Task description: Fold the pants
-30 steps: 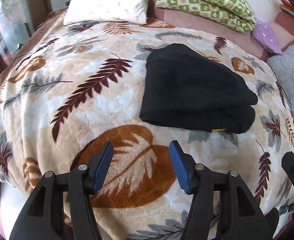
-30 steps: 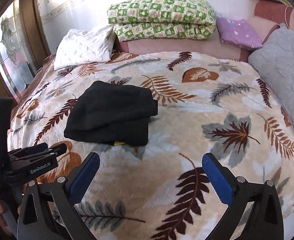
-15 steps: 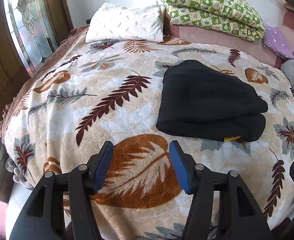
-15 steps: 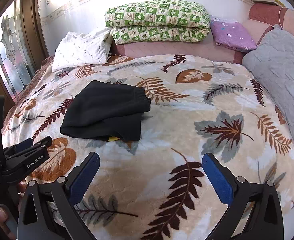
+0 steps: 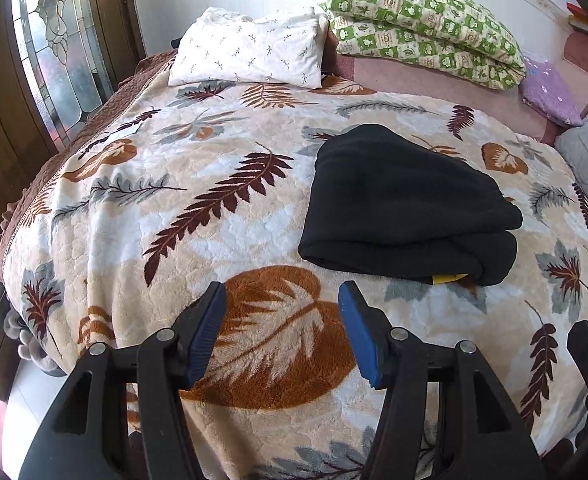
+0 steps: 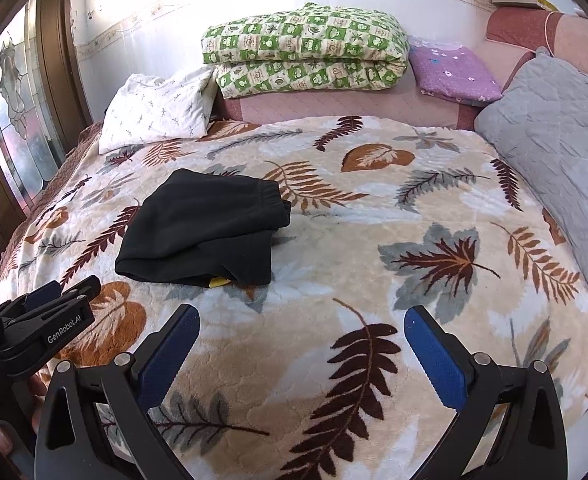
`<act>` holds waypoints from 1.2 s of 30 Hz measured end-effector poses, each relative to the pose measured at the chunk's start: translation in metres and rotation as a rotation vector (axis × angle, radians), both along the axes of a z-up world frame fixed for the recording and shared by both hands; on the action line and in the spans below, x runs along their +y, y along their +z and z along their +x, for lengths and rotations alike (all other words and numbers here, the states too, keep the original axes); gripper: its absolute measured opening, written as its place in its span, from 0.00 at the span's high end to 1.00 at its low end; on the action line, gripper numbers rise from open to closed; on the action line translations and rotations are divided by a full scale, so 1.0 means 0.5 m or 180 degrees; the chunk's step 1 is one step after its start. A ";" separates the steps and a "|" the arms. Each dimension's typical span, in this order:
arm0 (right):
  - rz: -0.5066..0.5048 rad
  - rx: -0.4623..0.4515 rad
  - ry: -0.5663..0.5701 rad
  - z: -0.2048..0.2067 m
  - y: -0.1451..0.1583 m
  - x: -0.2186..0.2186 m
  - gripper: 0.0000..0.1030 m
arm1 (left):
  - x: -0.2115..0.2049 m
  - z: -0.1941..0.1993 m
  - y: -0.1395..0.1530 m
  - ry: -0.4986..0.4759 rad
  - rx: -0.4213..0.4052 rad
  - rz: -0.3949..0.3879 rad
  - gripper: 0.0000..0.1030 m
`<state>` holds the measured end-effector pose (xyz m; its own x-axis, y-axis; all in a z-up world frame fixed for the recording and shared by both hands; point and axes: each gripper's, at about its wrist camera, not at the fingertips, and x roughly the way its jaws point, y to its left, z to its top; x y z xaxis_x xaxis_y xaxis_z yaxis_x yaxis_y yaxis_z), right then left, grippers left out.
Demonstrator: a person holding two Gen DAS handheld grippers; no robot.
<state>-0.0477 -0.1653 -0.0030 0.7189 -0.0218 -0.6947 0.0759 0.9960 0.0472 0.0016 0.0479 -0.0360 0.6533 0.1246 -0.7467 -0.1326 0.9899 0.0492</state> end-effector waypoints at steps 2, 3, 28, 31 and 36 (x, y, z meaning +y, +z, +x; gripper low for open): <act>-0.0010 -0.0002 0.0000 0.000 0.000 0.001 0.00 | 0.000 0.000 0.000 -0.0023 -0.0005 -0.0006 0.44; -0.0015 -0.0007 0.0003 -0.001 0.000 0.001 0.00 | -0.001 -0.001 0.000 -0.0047 -0.0009 -0.0010 0.44; -0.0050 -0.0015 0.0012 -0.007 0.001 0.010 0.00 | 0.002 -0.014 0.014 -0.0137 -0.0044 -0.0066 0.44; -0.0056 -0.0020 0.0012 -0.008 0.001 0.010 0.00 | 0.002 -0.017 0.019 -0.0145 -0.0069 -0.0065 0.44; -0.0054 -0.0019 0.0015 -0.009 0.002 0.011 0.00 | -0.001 -0.020 0.025 -0.0170 -0.0086 -0.0058 0.44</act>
